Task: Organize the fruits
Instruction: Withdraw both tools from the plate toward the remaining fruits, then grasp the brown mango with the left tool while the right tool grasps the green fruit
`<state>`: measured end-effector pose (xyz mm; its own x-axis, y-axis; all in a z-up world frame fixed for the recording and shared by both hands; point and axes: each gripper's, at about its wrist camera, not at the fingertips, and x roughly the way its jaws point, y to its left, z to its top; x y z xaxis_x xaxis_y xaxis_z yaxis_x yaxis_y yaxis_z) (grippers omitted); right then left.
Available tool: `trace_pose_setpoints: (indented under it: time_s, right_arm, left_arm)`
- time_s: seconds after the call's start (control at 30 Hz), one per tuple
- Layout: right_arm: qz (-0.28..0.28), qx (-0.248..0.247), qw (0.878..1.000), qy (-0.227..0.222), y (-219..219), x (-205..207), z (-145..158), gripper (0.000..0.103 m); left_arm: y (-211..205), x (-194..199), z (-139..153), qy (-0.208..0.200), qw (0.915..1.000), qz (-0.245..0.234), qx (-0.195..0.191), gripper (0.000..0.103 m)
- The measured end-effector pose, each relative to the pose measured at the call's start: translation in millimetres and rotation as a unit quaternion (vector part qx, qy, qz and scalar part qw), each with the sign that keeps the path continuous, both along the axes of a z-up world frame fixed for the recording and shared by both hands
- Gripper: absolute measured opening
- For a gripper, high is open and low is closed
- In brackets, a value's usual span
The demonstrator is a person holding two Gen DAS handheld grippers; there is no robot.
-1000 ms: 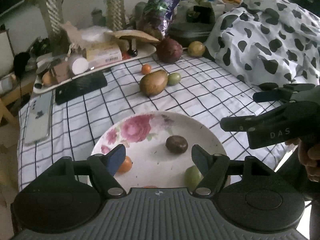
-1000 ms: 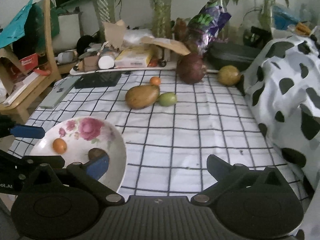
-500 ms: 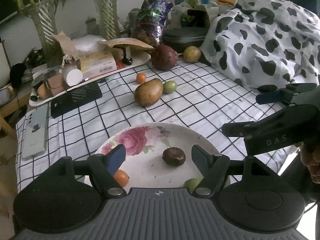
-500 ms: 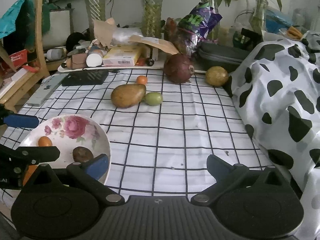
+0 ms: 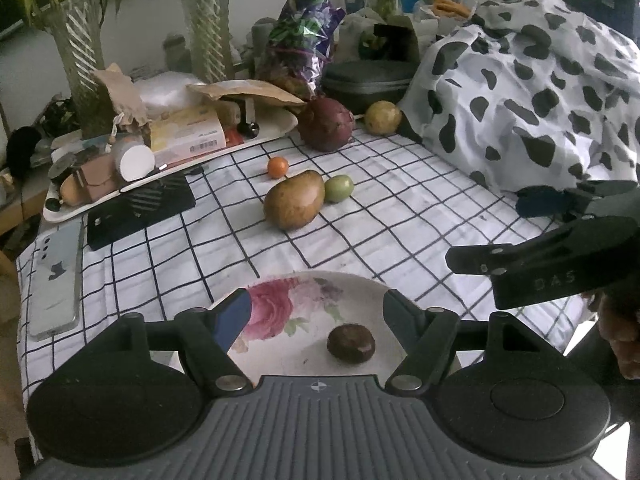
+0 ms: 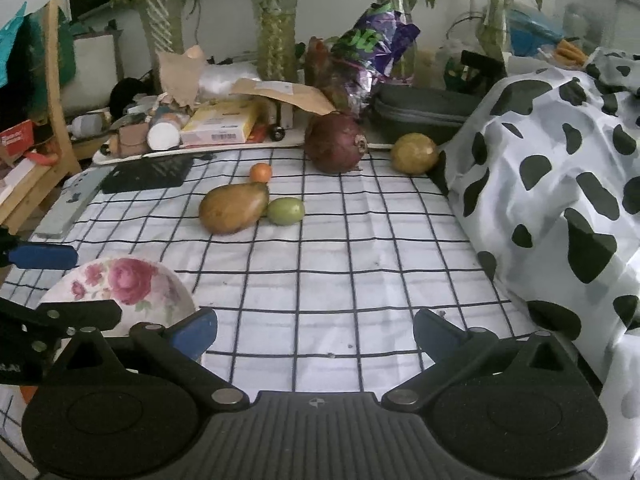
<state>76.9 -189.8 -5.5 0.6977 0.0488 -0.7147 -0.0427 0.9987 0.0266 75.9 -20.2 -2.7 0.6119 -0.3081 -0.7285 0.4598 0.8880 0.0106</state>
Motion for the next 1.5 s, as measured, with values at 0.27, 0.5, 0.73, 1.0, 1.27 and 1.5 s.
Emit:
trace_pose_setpoints:
  time_s: [0.27, 0.5, 0.73, 1.0, 1.27, 1.5]
  right_arm:
    - [-0.027, -0.05, 0.998, -0.014, -2.6, 9.5, -4.7, 0.103]
    - [-0.025, -0.046, 0.999, -0.005, -5.8, 23.7, -6.1, 0.103]
    - [-0.01, -0.035, 0.999, 0.002, -7.6, 41.7, -8.0, 0.103]
    - [0.003, -0.033, 0.999, 0.003, -9.8, 64.7, -10.3, 0.103]
    - [0.023, -0.01, 1.0, 0.009, -14.2, 91.2, -12.8, 0.103]
    - [0.036, -0.019, 0.999, 0.011, -16.2, 108.2, -17.1, 0.103]
  left_arm:
    - [-3.0, 14.0, 1.2, -0.002, 1.0, -0.006, -0.001, 0.071]
    - [-4.2, 25.9, 0.9, -0.01, 0.9999, -0.013, 0.0, 0.071]
    - [-6.4, 41.5, -2.9, -0.012, 0.9997, -0.021, 0.008, 0.071]
    - [-14.0, 59.9, -8.9, -0.019, 0.9986, -0.044, 0.022, 0.071]
    - [-27.3, 78.3, -19.1, -0.029, 0.9966, -0.058, 0.051, 0.071]
    - [-40.2, 97.0, -28.9, -0.031, 0.9944, -0.075, 0.067, 0.071]
